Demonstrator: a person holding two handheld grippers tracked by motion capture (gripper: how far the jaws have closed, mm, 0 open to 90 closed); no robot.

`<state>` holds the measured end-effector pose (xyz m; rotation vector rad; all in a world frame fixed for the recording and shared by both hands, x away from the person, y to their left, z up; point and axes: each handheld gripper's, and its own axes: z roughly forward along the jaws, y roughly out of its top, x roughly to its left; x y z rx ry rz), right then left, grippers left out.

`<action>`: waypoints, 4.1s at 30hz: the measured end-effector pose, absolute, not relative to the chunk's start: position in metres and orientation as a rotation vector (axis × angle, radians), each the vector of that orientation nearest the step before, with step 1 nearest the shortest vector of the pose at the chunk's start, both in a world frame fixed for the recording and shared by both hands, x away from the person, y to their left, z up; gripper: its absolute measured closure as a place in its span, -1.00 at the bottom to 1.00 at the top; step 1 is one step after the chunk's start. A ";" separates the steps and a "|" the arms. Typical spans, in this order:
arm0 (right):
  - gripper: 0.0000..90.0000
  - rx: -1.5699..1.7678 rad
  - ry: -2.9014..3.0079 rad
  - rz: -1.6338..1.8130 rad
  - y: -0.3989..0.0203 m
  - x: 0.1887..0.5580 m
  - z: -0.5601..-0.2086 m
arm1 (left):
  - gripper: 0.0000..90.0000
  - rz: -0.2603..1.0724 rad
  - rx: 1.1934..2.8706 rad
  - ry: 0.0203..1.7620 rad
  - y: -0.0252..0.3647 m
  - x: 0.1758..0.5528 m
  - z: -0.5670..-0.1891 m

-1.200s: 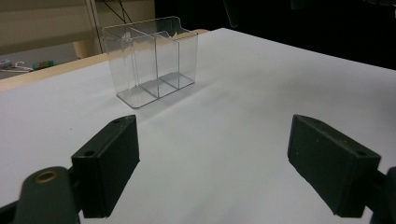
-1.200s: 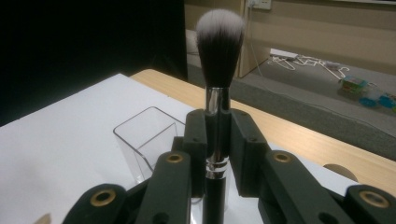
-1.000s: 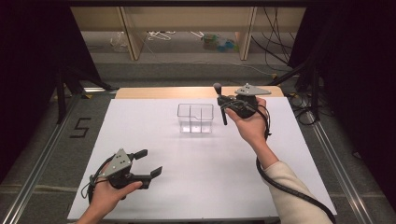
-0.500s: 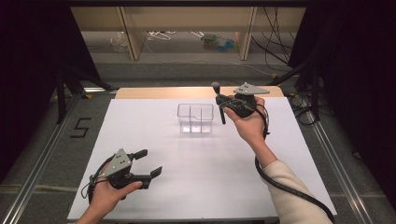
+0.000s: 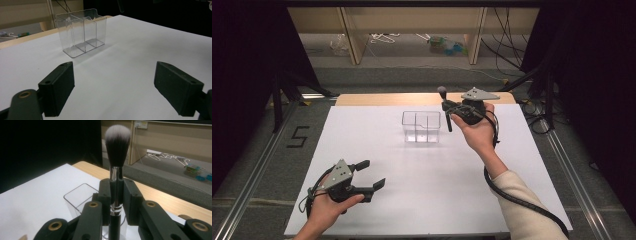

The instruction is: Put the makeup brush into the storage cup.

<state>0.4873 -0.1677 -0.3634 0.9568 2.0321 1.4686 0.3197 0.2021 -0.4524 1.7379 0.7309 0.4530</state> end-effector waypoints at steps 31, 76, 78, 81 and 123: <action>0.74 0.936 2.019 1.485 -0.162 0.491 -0.362 | -0.64 0.458 1.746 0.722 0.203 0.320 -0.452; 0.74 0.928 1.999 1.508 -0.156 0.497 -0.356 | -0.64 0.455 1.746 0.723 0.203 0.320 -0.452; 0.74 0.930 2.001 1.508 -0.155 0.497 -0.356 | -0.64 0.457 1.746 0.724 0.203 0.320 -0.452; 0.75 0.922 1.995 1.512 -0.155 0.497 -0.356 | -0.64 0.458 1.746 0.724 0.203 0.320 -0.452; 0.75 0.911 1.997 1.534 -0.146 0.501 -0.357 | -0.64 0.444 1.744 0.735 0.203 0.319 -0.453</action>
